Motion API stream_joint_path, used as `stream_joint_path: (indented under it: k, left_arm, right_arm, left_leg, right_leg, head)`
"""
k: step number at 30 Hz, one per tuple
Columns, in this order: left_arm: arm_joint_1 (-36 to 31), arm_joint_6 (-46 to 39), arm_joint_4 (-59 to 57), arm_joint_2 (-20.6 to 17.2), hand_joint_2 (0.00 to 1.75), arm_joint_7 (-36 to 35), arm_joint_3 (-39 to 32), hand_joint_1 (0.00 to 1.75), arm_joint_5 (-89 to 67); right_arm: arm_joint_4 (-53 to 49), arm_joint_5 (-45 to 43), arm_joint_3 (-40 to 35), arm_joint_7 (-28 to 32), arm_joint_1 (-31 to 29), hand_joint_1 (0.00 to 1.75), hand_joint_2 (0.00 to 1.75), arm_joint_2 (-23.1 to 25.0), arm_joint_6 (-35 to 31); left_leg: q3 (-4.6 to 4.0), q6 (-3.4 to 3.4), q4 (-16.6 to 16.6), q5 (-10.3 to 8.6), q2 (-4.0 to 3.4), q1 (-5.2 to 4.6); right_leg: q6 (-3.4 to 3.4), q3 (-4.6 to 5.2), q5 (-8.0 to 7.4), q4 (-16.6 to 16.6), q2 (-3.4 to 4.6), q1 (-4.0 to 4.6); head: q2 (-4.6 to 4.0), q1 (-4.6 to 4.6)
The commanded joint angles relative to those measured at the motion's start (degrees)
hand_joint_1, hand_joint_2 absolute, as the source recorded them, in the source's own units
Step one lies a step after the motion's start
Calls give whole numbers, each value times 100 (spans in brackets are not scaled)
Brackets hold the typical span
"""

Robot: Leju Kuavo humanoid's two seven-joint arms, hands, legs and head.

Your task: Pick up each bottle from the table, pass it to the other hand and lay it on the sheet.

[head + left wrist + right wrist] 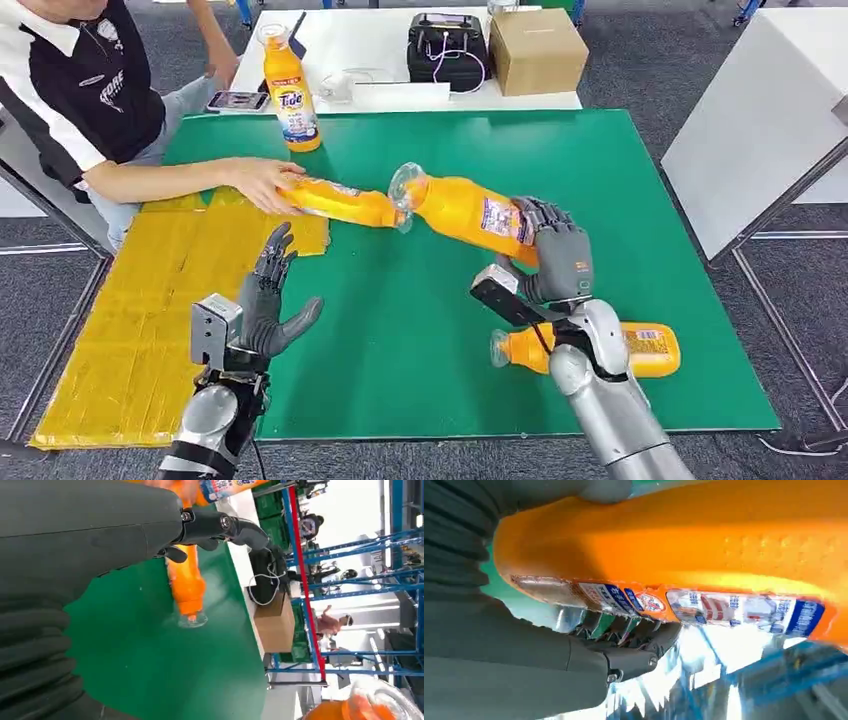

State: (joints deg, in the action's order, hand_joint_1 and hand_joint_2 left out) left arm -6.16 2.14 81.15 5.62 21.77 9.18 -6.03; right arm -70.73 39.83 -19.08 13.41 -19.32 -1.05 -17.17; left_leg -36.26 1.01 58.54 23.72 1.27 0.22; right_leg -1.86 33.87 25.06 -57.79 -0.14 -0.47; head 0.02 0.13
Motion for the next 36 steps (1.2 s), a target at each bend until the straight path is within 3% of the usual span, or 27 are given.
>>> stream_joint_path:
  k: [1,12,21,36]
  left_arm:
    - [-472,40,-350,-22,175,-90,242,0,2]
    - [-538,51,-464,-42,175,-77,344,0,1]
    - [-721,63,-593,-8,175,-88,551,0,24]
    - [-702,158,-564,-17,175,-94,862,0,-26]
  right_arm:
    - [124,-891,22,234,-193,175,175,486,807]
    - [431,-1373,-84,359,-274,175,175,568,1138]
    - [1168,-1457,-806,468,-616,175,175,952,1330]
    - [1583,-1433,-1308,527,-741,175,175,1233,1400]
  left_leg:
    - [13,-6,1,5,-10,5]
    - [21,-2,-3,6,-9,4]
    - [29,-7,-5,7,-24,10]
    - [22,-5,-4,4,-13,6]
  right_leg:
    - [6,-13,4,1,2,6]
    - [2,-23,4,7,1,6]
    - [7,-30,1,12,13,12]
    - [3,-23,2,8,6,8]
  head:
    - [0,-2]
    - [0,0]
    - [0,0]
    - [0,0]
